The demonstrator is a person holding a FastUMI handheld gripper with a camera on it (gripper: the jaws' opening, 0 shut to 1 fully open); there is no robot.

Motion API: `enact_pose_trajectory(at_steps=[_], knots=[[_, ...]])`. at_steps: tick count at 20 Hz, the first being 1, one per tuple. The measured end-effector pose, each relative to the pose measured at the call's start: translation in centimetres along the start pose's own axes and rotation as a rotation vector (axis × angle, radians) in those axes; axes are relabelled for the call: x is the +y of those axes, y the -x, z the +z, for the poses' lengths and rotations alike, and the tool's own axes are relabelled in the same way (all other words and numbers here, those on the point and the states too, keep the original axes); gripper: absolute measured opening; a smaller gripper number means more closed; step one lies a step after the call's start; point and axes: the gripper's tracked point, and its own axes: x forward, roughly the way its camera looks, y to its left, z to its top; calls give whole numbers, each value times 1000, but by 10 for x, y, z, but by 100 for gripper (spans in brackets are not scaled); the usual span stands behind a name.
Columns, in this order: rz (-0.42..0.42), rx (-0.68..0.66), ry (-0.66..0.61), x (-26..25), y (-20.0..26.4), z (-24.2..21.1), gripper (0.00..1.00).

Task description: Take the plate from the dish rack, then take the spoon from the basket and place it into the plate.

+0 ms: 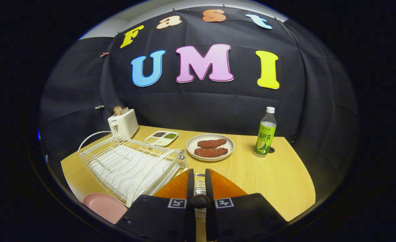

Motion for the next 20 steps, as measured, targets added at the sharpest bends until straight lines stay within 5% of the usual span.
enact_pose_trajectory(at_steps=[6,11,20], knots=[[38,-46,-29,9,27,56,15],[147,-94,-94,50,77,92,15],[464,11,-160,188,117,37,15]])
